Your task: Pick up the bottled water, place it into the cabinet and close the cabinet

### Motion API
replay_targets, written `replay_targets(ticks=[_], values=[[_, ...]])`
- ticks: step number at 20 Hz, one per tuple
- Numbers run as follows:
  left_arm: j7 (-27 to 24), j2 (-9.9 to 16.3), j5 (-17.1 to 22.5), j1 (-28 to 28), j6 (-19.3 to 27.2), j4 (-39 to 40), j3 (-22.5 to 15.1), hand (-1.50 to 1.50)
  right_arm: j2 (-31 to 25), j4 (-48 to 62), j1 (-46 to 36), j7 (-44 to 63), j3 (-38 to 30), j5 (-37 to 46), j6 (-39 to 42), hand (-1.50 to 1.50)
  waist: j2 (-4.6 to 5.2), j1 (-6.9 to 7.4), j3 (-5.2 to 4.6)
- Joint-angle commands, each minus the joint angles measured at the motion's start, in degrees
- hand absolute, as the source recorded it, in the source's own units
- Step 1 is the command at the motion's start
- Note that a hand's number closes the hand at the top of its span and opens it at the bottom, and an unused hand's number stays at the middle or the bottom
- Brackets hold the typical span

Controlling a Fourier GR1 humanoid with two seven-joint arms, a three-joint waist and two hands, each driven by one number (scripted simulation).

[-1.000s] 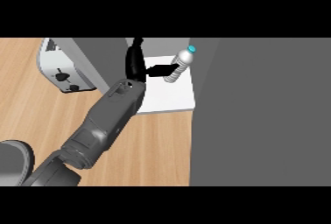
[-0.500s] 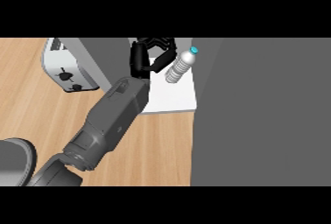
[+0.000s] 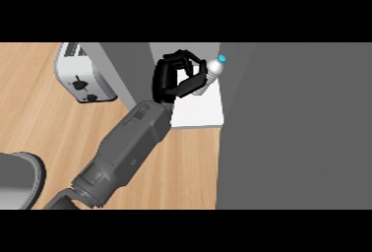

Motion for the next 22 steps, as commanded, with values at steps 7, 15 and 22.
replay_targets(ticks=[7,15,22], values=[[3.97,-0.01,8.94,18.62,-6.48,-24.37,-16.31,-1.5,1.13,-7.73,1.87,3.31,3.02,1.99,-2.98,-1.5,-0.61,1.99,-0.03],[4.07,7.11,2.84,37.68,0.9,-44.32,-20.8,-1.5,0.91,-10.54,5.06,2.54,3.64,4.47,-4.98,-1.5,-0.83,4.61,0.03],[-0.34,18.91,3.98,55.0,-3.74,-57.67,-21.35,-1.5,-6.1,-8.44,5.3,-0.17,5.16,9.7,0.74,1.5,-0.83,4.58,-0.02]])
